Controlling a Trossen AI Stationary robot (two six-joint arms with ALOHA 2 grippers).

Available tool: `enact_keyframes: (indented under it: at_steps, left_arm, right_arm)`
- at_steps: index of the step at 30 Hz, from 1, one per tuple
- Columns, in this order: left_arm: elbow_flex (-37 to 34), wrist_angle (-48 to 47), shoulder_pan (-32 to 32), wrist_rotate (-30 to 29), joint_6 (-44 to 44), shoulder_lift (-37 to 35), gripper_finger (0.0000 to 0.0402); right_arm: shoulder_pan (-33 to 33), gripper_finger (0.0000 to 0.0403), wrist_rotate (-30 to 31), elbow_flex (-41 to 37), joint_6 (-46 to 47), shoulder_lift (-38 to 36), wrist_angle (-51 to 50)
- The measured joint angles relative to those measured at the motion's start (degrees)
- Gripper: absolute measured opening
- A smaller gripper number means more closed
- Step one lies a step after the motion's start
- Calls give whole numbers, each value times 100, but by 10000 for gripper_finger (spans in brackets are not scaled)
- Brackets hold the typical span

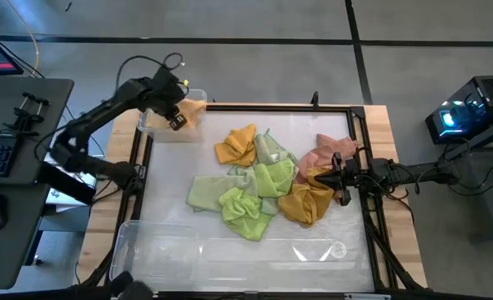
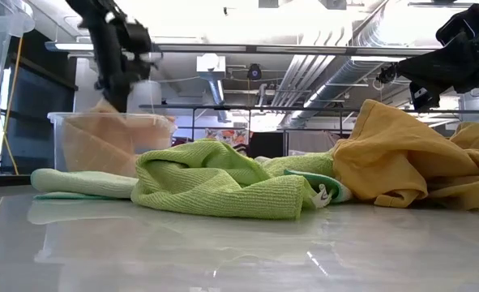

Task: Sort towels by color in basket
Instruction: Put the orange towel into the top transparent bin

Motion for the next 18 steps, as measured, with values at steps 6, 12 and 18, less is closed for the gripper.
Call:
enact_keyframes:
  at_steps: [6, 12, 18]
  left_arm:
    - [78, -180, 66, -51, 10, 615, 4]
    - [828, -1016, -187, -68, 82, 556, 2]
    - [1406, -1697, -456, -499, -478, 216, 1]
  right_arm:
    - [1, 22, 0, 0, -1, -1, 1]
    - [1, 22, 0, 0, -1, -1, 1]
    - [2, 22, 0, 0, -2, 0, 1]
